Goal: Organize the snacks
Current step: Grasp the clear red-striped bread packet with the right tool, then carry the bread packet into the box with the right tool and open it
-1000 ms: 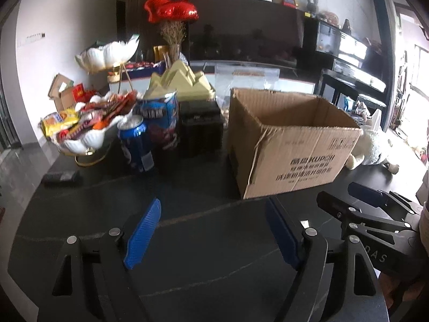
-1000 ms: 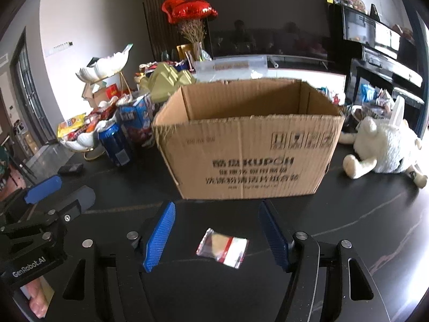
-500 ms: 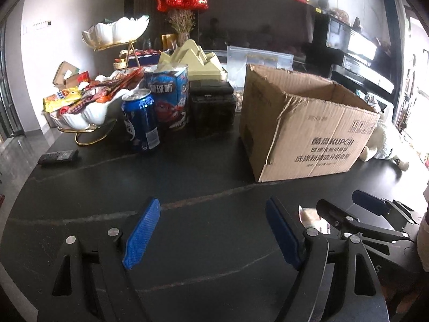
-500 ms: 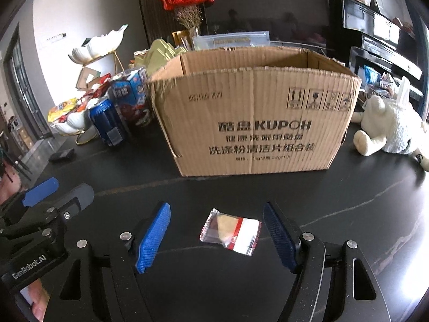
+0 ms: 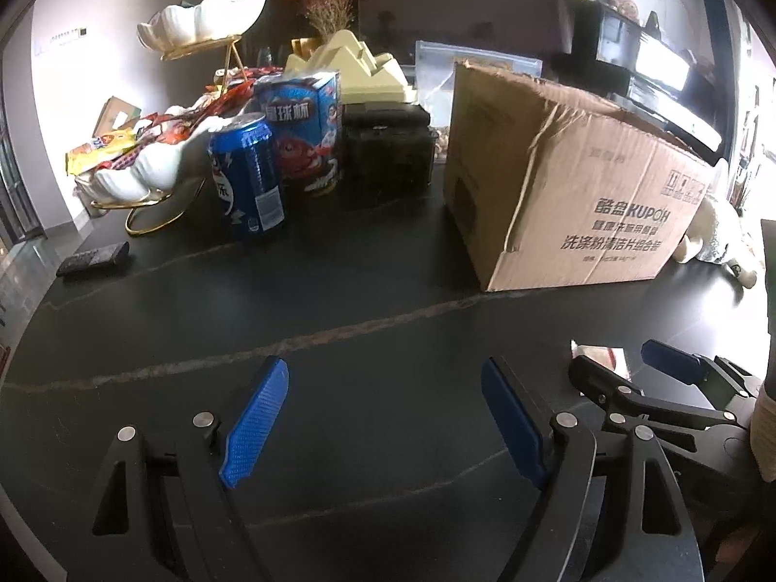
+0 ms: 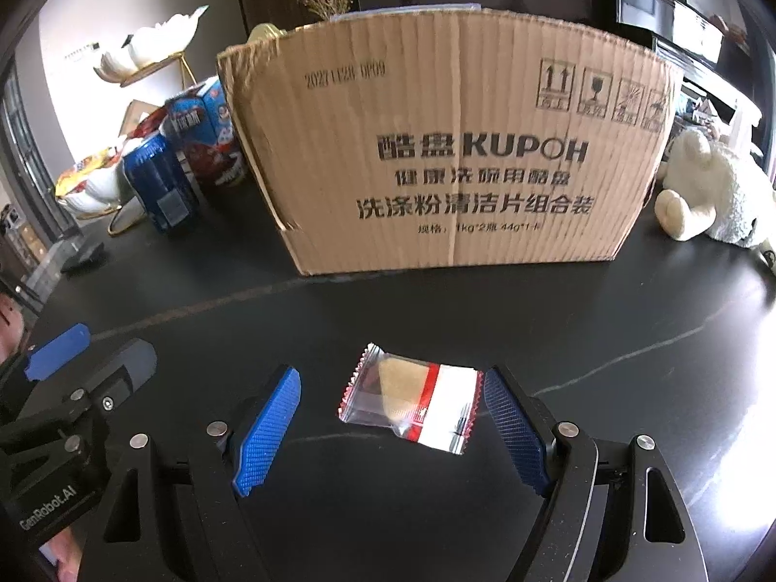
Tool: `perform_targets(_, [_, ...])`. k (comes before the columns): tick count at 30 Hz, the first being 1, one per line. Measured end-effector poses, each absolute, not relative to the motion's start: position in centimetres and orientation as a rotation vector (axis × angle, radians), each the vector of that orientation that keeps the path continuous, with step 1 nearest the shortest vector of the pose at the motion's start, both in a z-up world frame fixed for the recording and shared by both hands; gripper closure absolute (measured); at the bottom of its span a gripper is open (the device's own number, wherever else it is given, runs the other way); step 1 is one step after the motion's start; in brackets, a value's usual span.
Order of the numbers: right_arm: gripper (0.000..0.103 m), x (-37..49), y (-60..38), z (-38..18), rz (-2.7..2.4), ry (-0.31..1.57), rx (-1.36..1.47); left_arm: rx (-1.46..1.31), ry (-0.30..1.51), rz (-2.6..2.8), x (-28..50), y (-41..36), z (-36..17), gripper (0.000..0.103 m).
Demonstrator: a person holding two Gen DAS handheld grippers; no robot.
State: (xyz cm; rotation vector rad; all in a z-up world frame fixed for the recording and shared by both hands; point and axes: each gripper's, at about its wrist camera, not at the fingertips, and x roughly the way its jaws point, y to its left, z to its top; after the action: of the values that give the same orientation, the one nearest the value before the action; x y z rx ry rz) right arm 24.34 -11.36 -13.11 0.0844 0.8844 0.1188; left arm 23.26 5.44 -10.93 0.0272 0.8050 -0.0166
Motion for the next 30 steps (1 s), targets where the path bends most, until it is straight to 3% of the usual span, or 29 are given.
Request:
perform_targets(14, [0.026,25.3,-10.3,-14.7,0.071,0.907,0.043,0.029,0.815,-0.02,23.5,5.4,-11.4,0.02])
perform_targets(16, [0.035,25.3,-10.3,-14.7,0.056,0.907,0.034,0.03,0.818,-0.021,23.4,5.3,-11.5,0.02])
perform_targets(24, [0.045,24.8,-11.3,-14.4,0.051,0.912,0.053,0.029,0.824,-0.029,23.5,4.9,-11.5,0.02])
perform_targets(26, [0.054,24.6,-11.6,-14.4,0.042,0.906,0.042,0.032,0.832,-0.032,23.6,4.7,-11.6,0.02])
perform_targets(30, [0.059,24.2,-12.0,-14.4,0.047,0.899,0.055,0.042,0.831,-0.03,23.5,4.3,-11.4,0.02])
